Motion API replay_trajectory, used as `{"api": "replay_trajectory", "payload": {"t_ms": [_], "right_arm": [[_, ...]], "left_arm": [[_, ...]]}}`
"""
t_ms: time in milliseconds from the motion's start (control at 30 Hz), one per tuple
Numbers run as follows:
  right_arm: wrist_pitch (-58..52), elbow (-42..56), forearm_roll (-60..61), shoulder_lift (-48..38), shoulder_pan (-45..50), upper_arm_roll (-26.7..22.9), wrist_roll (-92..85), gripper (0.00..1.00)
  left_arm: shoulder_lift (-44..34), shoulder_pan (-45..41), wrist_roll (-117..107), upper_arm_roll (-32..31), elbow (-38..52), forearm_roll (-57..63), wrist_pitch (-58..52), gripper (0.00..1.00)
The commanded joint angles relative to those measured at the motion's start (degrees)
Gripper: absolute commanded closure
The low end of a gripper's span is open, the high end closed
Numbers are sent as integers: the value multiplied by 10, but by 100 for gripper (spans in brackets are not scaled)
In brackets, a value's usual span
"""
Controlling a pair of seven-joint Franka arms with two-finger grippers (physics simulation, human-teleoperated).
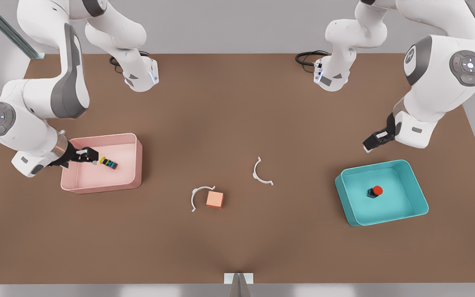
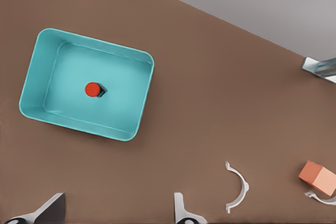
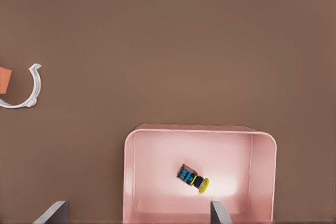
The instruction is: Place the red button in the blue storage box with the left arm, and place the yellow button in the pink storage box with the right arm
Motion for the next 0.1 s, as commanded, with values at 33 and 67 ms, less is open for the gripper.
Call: {"api": "replay_trajectory", "payload": {"t_ms": [33,67], "right_arm": [[-23,1,-2,-4,30,-33,36,0],[-23,1,-2,-3,30,-33,36,0]], "left_arm": [[12,2,361,1,0,3,-15,0],[16,0,361,1,0,3,-13,0]]}}
